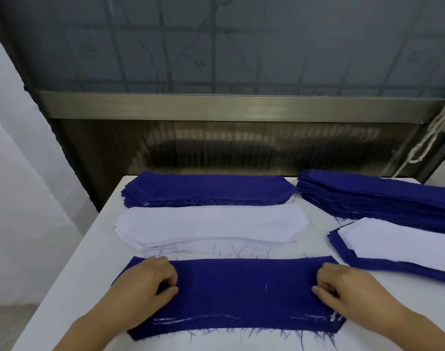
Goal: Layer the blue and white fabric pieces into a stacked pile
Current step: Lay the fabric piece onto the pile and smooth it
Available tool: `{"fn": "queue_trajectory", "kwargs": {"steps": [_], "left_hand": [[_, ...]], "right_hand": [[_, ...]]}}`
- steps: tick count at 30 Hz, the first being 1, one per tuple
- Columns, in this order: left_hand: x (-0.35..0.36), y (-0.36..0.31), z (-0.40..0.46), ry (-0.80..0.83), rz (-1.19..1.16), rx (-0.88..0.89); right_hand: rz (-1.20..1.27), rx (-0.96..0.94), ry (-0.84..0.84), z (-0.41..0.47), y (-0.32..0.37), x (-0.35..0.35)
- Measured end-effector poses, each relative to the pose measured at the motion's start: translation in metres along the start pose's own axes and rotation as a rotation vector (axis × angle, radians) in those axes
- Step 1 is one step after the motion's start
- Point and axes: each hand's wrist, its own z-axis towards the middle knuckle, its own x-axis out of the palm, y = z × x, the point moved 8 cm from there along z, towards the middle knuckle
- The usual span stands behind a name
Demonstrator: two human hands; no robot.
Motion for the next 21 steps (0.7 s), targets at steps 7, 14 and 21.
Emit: {"fn": "queue_trajectory", "kwargs": {"steps": [7, 14, 21], "left_hand": [[-0.019, -0.039, 0.075, -0.224, -0.064, 0.055], [-0.002, -0.057, 0.147, -0.12, -0.273, 0.011], [0.008, -0.053, 0.16, -0.052, -0.276, -0.031]], "right_hand": [[0.234, 0.006, -0.212, 0.075, 0.01, -0.029], [0.256, -0.035, -0.077, 0.135, 0.015, -0.003], [0.304, 0.005, -0.018, 0.15, 0.012, -0.001]]}}
